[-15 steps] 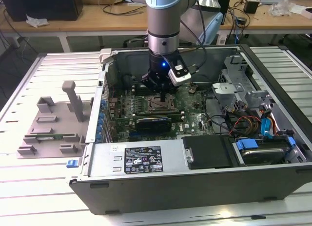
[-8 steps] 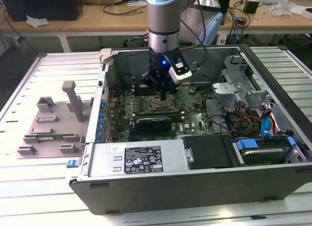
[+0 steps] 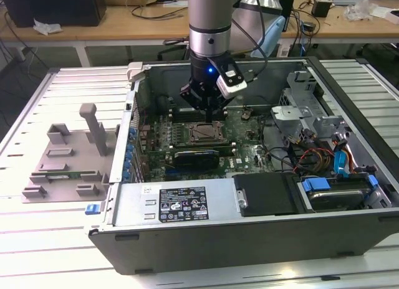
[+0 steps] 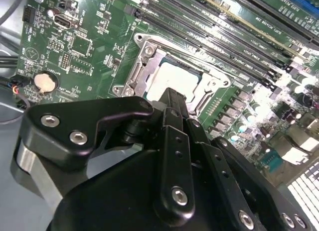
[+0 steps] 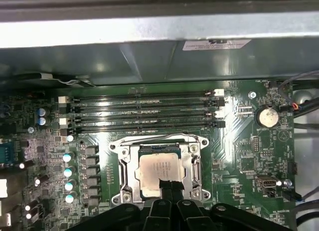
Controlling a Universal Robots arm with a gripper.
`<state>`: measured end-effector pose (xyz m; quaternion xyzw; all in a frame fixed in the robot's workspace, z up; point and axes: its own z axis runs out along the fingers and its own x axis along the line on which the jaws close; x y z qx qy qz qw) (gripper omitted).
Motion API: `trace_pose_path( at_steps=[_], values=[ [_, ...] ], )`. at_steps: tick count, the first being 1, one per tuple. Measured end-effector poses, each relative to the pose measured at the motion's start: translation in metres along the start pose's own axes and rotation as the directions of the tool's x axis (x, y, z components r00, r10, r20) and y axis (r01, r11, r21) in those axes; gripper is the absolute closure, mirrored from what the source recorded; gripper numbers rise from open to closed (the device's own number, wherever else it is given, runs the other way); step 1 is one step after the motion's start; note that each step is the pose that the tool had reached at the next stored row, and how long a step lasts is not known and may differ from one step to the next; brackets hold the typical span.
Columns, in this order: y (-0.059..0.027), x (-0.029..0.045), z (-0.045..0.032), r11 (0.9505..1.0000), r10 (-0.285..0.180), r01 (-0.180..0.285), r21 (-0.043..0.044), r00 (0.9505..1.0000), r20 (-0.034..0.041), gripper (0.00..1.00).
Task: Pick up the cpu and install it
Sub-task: 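Install the first cpu locking lever, then install the second cpu locking lever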
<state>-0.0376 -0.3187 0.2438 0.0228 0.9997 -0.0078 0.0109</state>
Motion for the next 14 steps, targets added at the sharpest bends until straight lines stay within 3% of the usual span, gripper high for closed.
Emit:
trace_pose_path(
  at_steps=[14],
  values=[
    [0.0,0.0001,-0.0001,0.9999,-0.012,0.012,0.0003,0.9999,0.0002,0.89]
  ],
)
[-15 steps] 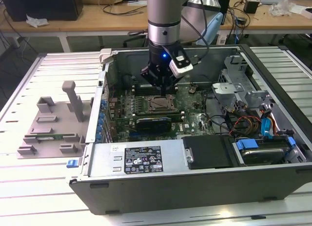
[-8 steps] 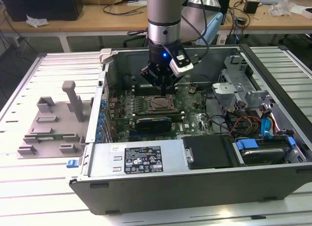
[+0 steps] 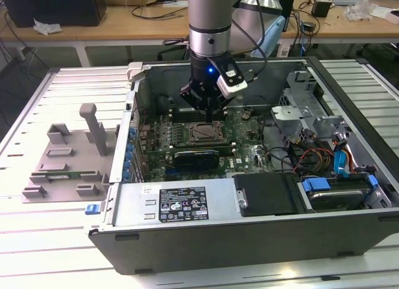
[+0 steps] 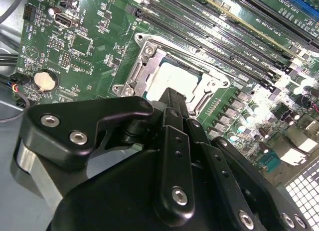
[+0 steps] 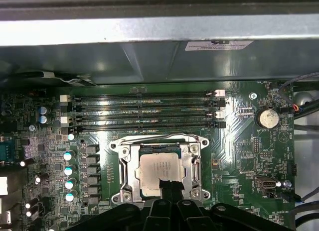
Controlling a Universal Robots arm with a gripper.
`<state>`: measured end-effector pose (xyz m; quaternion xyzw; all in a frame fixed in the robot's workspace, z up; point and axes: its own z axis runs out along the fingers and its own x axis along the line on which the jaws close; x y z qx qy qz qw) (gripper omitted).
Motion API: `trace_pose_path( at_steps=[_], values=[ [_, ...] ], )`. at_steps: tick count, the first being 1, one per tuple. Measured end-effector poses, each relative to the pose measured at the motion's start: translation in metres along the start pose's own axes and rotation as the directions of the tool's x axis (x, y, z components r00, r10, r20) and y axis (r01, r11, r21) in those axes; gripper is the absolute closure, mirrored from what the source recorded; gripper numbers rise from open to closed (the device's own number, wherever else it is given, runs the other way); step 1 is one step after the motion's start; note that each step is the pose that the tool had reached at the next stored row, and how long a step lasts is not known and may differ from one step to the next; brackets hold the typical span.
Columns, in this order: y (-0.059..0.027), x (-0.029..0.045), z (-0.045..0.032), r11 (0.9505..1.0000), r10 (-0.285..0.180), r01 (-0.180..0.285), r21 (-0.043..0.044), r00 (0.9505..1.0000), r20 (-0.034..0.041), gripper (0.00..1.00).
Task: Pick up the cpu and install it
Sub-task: 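Install the second cpu locking lever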
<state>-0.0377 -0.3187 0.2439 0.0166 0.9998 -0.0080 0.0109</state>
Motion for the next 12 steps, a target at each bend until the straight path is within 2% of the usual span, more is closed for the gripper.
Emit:
trace_pose_path(
  at_steps=[6,12],
  values=[
    [-0.0039,0.0005,0.0001,1.0,0.0,0.0,0.0,1.0,0.0,0.89],
    [-0.0172,0.0,0.0003,1.0,0.0,0.0,0.0,1.0,0.0,0.89]
  ],
)
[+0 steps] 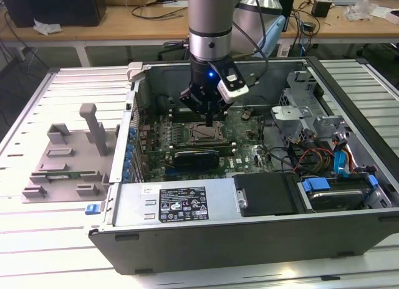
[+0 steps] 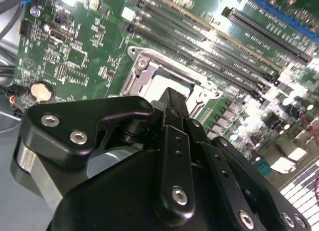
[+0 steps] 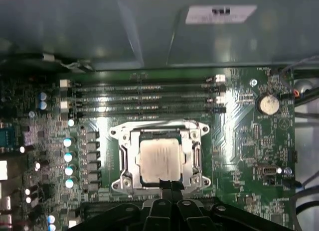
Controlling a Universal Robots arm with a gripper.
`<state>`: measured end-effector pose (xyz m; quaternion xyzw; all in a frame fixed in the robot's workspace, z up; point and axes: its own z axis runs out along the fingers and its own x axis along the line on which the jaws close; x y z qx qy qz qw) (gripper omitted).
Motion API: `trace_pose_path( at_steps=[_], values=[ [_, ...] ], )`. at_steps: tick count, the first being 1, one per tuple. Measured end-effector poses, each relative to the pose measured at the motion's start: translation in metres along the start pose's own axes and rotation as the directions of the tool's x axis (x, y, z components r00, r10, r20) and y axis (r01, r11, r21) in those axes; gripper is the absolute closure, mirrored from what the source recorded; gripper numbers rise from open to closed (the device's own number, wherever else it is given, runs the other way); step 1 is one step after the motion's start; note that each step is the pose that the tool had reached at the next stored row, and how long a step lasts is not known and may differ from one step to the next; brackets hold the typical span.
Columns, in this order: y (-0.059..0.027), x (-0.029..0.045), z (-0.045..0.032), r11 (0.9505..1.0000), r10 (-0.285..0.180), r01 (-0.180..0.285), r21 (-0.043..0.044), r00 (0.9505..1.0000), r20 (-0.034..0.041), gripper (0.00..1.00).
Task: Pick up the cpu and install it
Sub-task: 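Install the second cpu locking lever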
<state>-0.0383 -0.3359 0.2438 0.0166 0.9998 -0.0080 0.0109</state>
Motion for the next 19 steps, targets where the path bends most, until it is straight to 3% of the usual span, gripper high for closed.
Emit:
trace_pose_path(
  at_steps=[6,12,14,19],
  values=[
    [-0.0226,-0.0008,0.0007,1.0,-0.001,0.001,0.0001,1.0,-0.0007,0.89],
    [-0.0234,0.0004,0.0029,0.999,-0.045,0.045,-0.0012,0.999,0.0001,0.89],
    [-0.0235,0.0038,0.0048,0.9977,-0.068,0.068,-0.0021,0.9977,0.0004,0.89],
    [-0.0236,0.0066,0.0066,0.9974,-0.072,0.072,-0.0022,0.9974,0.0004,0.89]
  ],
)
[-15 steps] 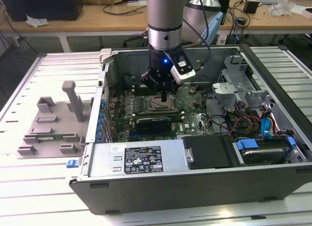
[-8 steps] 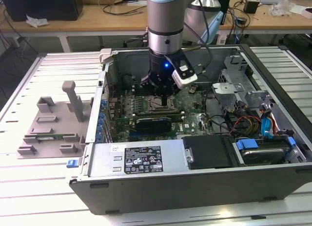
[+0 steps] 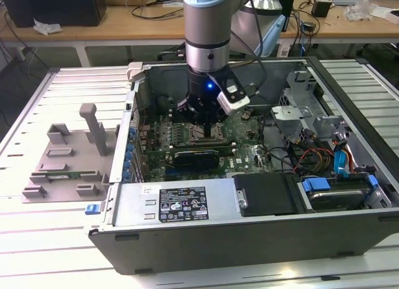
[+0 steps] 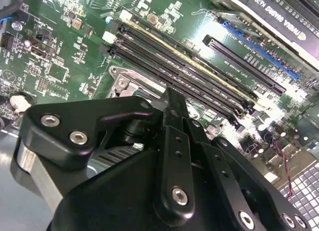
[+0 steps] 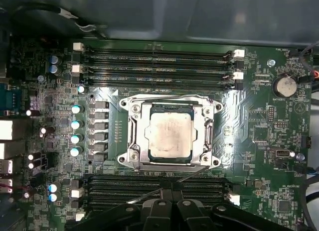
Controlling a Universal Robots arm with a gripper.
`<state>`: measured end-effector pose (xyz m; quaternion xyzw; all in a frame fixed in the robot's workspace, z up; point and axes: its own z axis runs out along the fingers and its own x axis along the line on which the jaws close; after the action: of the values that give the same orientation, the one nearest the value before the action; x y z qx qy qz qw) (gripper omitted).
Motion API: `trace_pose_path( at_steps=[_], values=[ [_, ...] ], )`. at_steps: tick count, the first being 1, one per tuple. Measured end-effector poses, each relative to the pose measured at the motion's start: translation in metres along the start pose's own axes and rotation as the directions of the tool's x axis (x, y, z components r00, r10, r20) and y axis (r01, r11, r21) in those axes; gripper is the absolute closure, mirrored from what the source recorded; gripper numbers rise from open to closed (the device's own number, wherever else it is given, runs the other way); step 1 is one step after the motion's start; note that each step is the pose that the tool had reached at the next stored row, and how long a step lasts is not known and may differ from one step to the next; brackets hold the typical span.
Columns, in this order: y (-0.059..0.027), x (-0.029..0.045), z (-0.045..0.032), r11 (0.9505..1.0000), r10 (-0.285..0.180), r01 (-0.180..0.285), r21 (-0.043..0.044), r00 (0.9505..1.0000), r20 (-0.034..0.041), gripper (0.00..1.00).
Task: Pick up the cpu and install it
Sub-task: 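Install the second cpu locking lever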
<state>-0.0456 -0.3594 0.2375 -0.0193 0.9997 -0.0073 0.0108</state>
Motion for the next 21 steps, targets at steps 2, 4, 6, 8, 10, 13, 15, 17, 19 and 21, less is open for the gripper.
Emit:
trace_pose_path(
  at_steps=[2,4,6,8,10,13,15,17,19,21],
  values=[
    [0.0001,0.0013,0.0005,1.0,0.0,0.0,-0.0003,1.0,0.0001,0.89],
    [0.0003,0.0064,0.001,1.0,0.0,0.0,-0.0002,1.0,0.0004,0.89],
    [0.0004,0.0104,0.0021,1.0,0.0,0.0,0.0001,1.0,0.0003,0.89],
    [0.0006,0.0131,0.004,1.0,0.0,0.0,0.0,1.0,0.0003,0.89],
    [0.0005,0.0178,0.0081,1.0,0.0,0.0,0.0,1.0,0.0003,0.89],
    [-0.0001,0.0223,0.0123,1.0,0.0,0.0,0.0001,1.0,0.0002,0.89],
    [-0.0015,0.0247,0.014,1.0,0.0,0.0,-0.0001,1.0,0.0003,0.89],
    [-0.0043,0.0268,0.0148,1.0,0.0,0.0,-0.0002,1.0,0.0003,0.89],
    [-0.0086,0.0299,0.0156,1.0,0.0,0.0,-0.0044,1.0,0.0005,0.89],
    [-0.0102,0.0313,0.0159,0.9999,0.001,0.0,-0.0163,1.0,0.0027,0.89]
  ],
)
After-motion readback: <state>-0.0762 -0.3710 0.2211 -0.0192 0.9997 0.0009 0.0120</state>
